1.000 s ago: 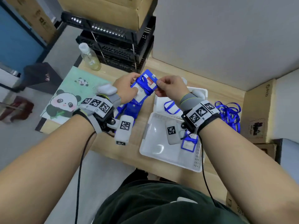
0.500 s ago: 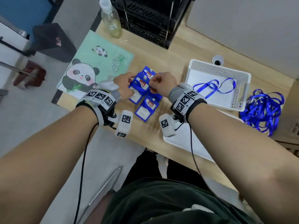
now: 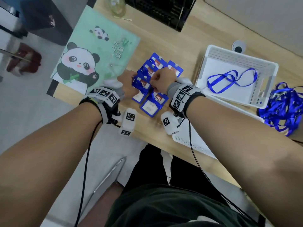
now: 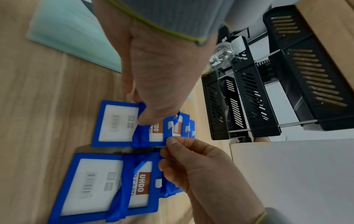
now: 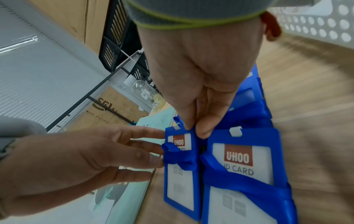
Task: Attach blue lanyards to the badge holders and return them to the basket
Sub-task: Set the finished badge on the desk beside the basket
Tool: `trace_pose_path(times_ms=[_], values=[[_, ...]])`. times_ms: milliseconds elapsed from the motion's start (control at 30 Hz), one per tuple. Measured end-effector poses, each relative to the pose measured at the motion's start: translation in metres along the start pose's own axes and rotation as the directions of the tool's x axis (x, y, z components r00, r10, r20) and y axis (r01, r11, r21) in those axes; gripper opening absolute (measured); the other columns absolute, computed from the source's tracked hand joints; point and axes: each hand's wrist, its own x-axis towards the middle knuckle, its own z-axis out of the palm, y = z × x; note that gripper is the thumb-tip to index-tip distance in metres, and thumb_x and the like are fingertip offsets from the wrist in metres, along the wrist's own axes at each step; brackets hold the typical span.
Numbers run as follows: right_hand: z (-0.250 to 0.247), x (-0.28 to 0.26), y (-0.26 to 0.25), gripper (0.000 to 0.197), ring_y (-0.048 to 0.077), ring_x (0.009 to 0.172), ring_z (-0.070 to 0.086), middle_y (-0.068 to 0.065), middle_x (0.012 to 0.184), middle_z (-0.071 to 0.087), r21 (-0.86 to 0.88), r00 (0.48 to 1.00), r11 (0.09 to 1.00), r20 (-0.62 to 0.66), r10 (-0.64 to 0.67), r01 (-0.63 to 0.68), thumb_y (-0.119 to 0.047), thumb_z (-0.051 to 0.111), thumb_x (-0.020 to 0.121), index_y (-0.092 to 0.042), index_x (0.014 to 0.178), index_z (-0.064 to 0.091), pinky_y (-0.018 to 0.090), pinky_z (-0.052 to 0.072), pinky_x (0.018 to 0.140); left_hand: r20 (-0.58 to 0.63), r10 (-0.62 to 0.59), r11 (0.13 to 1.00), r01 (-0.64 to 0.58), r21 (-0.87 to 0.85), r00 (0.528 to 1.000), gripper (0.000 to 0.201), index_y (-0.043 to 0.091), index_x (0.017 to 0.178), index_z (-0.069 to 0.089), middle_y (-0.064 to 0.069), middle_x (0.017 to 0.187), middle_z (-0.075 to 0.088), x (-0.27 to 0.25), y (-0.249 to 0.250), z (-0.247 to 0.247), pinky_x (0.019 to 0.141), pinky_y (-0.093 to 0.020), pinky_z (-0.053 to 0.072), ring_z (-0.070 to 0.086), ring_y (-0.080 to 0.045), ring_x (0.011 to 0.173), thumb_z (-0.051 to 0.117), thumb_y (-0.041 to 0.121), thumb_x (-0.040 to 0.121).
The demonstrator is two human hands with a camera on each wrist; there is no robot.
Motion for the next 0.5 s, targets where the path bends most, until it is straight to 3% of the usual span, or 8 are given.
trace_pose_path(times_ms=[133,200,300,500], values=[[-0.011,0.000,0.001,0.014,0.014,0.067,0.057,0.000,0.078,0.066,-0.054,0.996,0.998,-0.080,-0.023,0.019,-0.022,0.065,0.087,-0.019,0.075,0.058,0.027,0.051,0.062,-0.132,-0.034,0.999,0.037,0.020,0.991,0.054,0.014,0.120,0.052,-0.010,0.116,0.061,0.005,0.011,0.001,0.084,-0.037,0.051,0.062,-0.028,0.102,0.073,0.024,0.071],[-0.023,-0.005,0.004,0.013,0.013,0.069,0.055,-0.002,0.078,0.063,-0.054,0.992,0.998,-0.117,-0.041,0.035,-0.023,0.065,0.087,-0.018,0.077,0.058,0.022,0.044,0.056,-0.147,-0.006,1.000,0.011,0.029,0.989,0.047,0.015,0.115,0.054,-0.009,0.111,0.061,0.006,0.025,0.001,0.083,-0.040,0.051,0.061,-0.027,0.097,0.073,0.022,0.072],[-0.044,-0.017,0.010,0.011,0.014,0.073,0.057,-0.002,0.078,0.061,-0.023,0.988,1.000,-0.153,-0.017,0.014,-0.022,0.064,0.086,-0.017,0.078,0.059,0.028,0.049,0.065,-0.129,0.055,0.998,-0.051,0.029,0.990,0.037,0.014,0.110,0.058,-0.006,0.104,0.064,0.006,0.052,0.001,0.083,-0.039,0.050,0.061,-0.025,0.093,0.071,0.016,0.076],[-0.100,-0.060,0.065,0.022,0.027,0.077,0.070,0.003,0.076,0.070,0.185,0.962,0.980,-0.246,0.116,-0.071,-0.023,0.069,0.080,-0.025,0.063,0.056,0.040,0.059,0.076,-0.012,0.208,0.976,-0.206,0.074,0.978,0.016,0.023,0.091,0.056,0.003,0.085,0.063,-0.003,0.130,0.025,0.078,-0.035,0.050,0.062,-0.022,0.086,0.068,0.021,0.081]])
